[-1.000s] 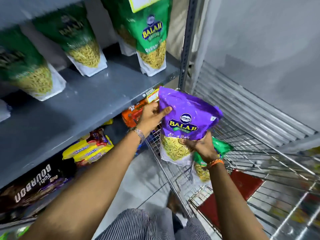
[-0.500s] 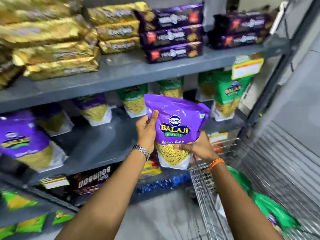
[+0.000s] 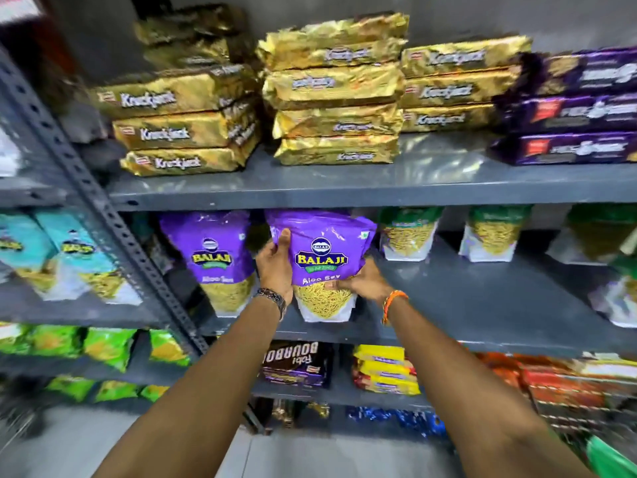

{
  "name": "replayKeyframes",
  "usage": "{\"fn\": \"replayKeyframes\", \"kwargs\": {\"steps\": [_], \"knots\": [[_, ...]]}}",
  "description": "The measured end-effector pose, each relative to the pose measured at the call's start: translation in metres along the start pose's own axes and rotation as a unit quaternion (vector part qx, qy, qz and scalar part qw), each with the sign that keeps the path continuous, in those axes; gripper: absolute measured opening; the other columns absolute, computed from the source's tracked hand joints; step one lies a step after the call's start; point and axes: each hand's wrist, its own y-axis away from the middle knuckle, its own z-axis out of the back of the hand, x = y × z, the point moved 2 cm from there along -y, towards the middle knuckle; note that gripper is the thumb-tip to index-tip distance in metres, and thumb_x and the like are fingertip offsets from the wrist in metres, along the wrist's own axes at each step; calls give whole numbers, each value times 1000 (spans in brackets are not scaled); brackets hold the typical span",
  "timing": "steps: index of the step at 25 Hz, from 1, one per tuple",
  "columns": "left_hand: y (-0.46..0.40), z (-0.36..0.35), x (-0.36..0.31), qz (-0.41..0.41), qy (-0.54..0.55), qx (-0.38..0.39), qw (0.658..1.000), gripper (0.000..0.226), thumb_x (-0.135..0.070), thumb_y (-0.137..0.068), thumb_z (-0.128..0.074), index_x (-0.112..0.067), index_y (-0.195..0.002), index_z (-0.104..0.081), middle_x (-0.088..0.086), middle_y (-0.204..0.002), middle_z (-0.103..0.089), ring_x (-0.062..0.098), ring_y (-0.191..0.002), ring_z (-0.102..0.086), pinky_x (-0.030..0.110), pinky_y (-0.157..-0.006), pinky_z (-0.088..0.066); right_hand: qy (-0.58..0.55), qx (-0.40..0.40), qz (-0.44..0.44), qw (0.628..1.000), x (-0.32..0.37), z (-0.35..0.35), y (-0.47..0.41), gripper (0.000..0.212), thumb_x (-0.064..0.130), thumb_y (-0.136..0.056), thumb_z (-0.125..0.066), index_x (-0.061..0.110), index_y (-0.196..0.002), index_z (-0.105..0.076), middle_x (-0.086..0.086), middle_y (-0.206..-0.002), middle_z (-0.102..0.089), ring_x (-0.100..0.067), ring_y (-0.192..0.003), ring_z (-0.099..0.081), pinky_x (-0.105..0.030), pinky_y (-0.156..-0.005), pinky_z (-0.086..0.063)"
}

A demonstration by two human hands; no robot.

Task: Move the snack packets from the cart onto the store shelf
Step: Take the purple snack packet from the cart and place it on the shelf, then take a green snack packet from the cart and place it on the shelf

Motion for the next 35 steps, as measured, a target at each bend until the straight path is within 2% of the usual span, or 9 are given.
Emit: {"fn": "replayKeyframes", "kwargs": {"steps": [4, 8, 10, 13, 17, 21, 25, 30, 35], "knots": [[-27, 20, -1, 3, -7, -33, 999, 24, -22, -98, -57, -21, -74, -54, -2, -71, -56, 17, -76, -47, 34, -75, -40, 1, 9, -26, 1000, -4, -29, -38, 78, -15, -64, -86, -12, -133, -48, -26, -134, -64, -40, -126, -62, -57, -108, -48], [-47, 29, 12, -13, -24, -47, 999, 26, -20, -100, -52, -21, -74, -56, -18, -60, -59, 3, -68, -50, 32, -80, -41, -18, 1, -20, 1000, -14, -41, -55, 71, -20, -67, -82, -15, -130, -51, -30, -134, -63, -39, -122, -63, -56, -108, -48], [-48, 25, 11, 14, -14, -39, 999, 22, -26, -101, -50, -11, -98, -66, -2, -95, -75, 16, -99, -64, 45, -105, -45, -24, 3, -18, 1000, -14, -43, -58, 66, -20, -67, -82, -14, -127, -55, -30, -131, -65, -39, -118, -66, -55, -106, -50], [-43, 22, 9, 56, -27, -36, 997, 55, -39, -100, -46, -6, -144, -44, 17, -150, -50, 32, -141, -46, 53, -118, -33, -36, 21, -12, 999, -12, -39, -56, 65, -22, -65, -82, -13, -126, -59, -29, -129, -66, -34, -112, -67, -54, -104, -52], [-16, 23, 17, 58, 15, -93, 994, 21, -24, -100, -50, -17, -119, -58, 1, -119, -65, 18, -114, -59, 33, -108, -43, -81, 6, -18, 997, -14, -15, -41, 67, -26, -67, -76, -10, -129, -54, -19, -124, -66, -21, -98, -69, -36, -93, -59], [31, 13, 33, 63, 6, -177, 982, 31, -7, -98, -52, 6, -126, -56, 4, -101, -61, 8, -84, -54, 8, -73, -46, -119, -40, 3, 992, -16, 39, 1, 76, -20, -75, -74, 5, -143, -49, -10, -144, -58, -20, -135, -54, -37, -115, -42], [92, -50, 65, 138, -11, -38, 990, 17, -8, -98, -52, -10, -110, -63, 2, -104, -66, 13, -98, -59, 23, -97, -42, -186, -111, 39, 975, -32, 123, 80, 60, -20, -83, -65, 10, -134, -56, -15, -144, -58, -21, -138, -54, -25, -99, -55], [171, -136, 126, 246, -69, 161, 953, 38, -13, -96, -55, 0, -131, -59, 10, -132, -64, 20, -125, -58, 23, -102, -40, -209, -297, 43, 931, -87, 239, 229, 51, -12, -84, -65, 8, -131, -63, -8, -134, -69, -14, -128, -63, -20, -98, -54], [268, -214, 217, 341, -167, 285, 880, 15, -11, -96, -55, -10, -105, -68, 10, -116, -67, 19, -111, -58, 19, -80, -44, -197, -521, -56, 829, -180, 323, 421, 49, -14, -86, -61, -5, -135, -58, 7, -112, -79, -4, -105, -72, -14, -84, -58]]}}
